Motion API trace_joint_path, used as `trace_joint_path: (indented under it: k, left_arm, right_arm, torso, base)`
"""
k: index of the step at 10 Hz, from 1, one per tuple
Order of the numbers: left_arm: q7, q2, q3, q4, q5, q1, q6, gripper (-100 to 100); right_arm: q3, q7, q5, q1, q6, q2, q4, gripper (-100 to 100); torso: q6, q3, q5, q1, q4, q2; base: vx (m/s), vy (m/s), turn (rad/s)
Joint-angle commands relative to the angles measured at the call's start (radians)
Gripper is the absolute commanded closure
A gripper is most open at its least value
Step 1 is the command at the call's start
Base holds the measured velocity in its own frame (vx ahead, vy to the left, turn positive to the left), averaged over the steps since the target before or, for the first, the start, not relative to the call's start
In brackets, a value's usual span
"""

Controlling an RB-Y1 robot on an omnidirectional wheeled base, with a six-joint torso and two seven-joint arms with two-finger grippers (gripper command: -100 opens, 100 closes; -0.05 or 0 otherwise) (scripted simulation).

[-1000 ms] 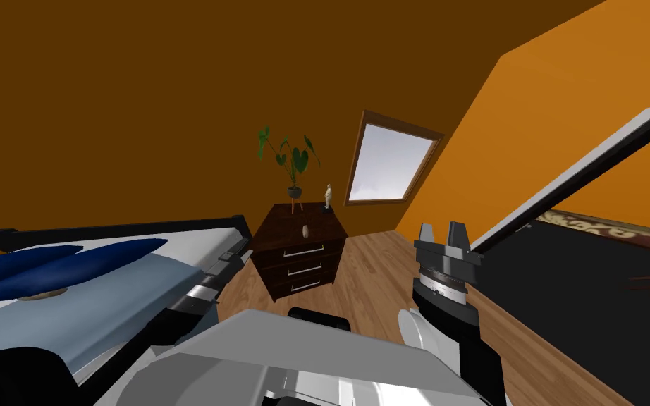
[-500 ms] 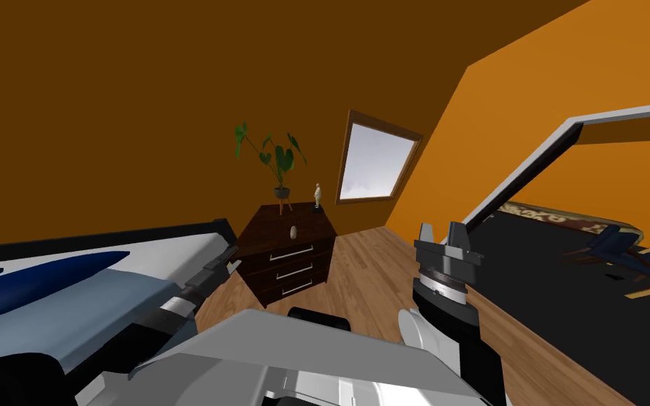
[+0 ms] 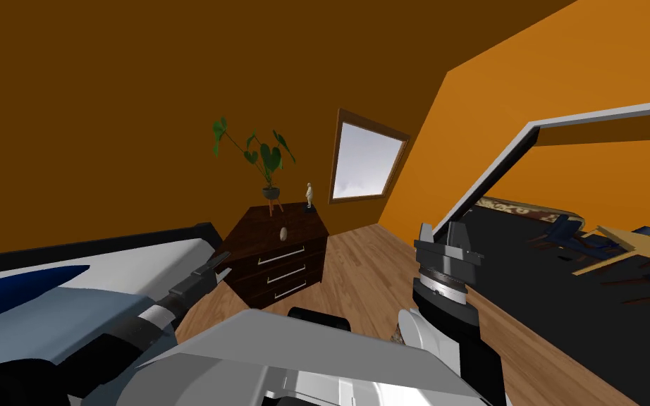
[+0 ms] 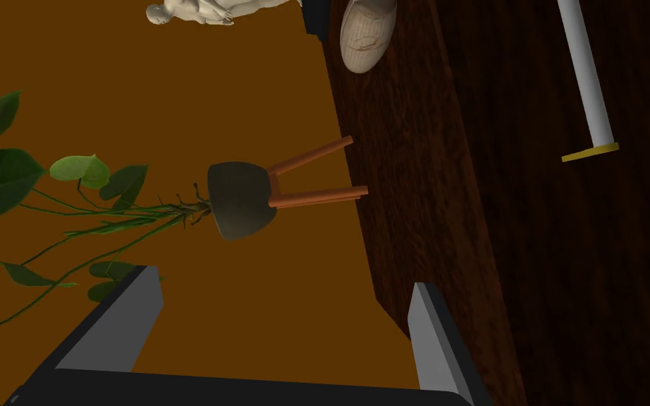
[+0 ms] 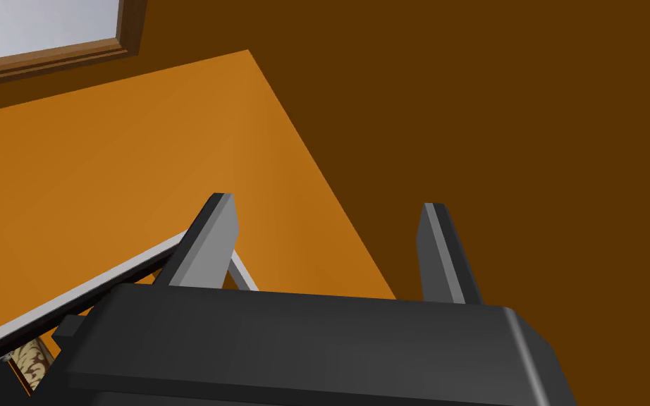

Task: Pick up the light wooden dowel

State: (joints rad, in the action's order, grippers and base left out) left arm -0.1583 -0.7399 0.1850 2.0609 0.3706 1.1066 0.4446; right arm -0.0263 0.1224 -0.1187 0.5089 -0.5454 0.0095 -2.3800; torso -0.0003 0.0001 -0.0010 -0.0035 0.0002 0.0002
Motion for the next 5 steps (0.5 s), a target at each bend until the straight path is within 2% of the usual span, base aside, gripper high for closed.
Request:
trace_joint_path:
  k: [1, 2, 3, 4, 5]
  left_arm:
    - [-0.012, -0.050, 0.014, -0.021, 0.032, 0.040, 0.001, -100]
    - [-0.012, -0.064, 0.014, -0.021, 0.032, 0.040, 0.001, -100]
    - [-0.021, -0.101, 0.027, -0.036, 0.059, 0.077, 0.001, -100]
    - [-0.021, -0.114, 0.027, -0.036, 0.059, 0.077, 0.001, -100]
    - [-0.029, -0.151, 0.039, -0.052, 0.084, 0.112, 0.000, -100]
  right_arm:
    - [0.000, 0.000, 0.000, 0.000, 0.000, 0.000, 0.000, 0]
    - [0.000, 0.000, 0.000, 0.000, 0.000, 0.000, 0.000, 0]
    - [0.000, 0.000, 0.000, 0.000, 0.000, 0.000, 0.000, 0]
    - [0.000, 0.000, 0.000, 0.000, 0.000, 0.000, 0.000, 0]
    - [0.000, 0.000, 0.000, 0.000, 0.000, 0.000, 0.000, 0]
  torso:
    - [0.000, 0.000, 0.000, 0.000, 0.000, 0.000]
    - [0.001, -0.001, 0.000, 0.001, 0.000, -0.001]
    - [0.000, 0.000, 0.001, 0.002, 0.000, 0.000]
    - [0.000, -0.001, 0.000, 0.001, 0.000, -0.001]
    - [0.000, 0.000, 0.000, 0.001, 0.000, 0.000]
  base:
    - [0.042, -0.033, -0.197]
    - [0.026, -0.024, -0.107]
    - [0.037, -0.048, -0.183]
    - [0.018, -0.035, -0.083]
    - [0.032, -0.014, -0.131]
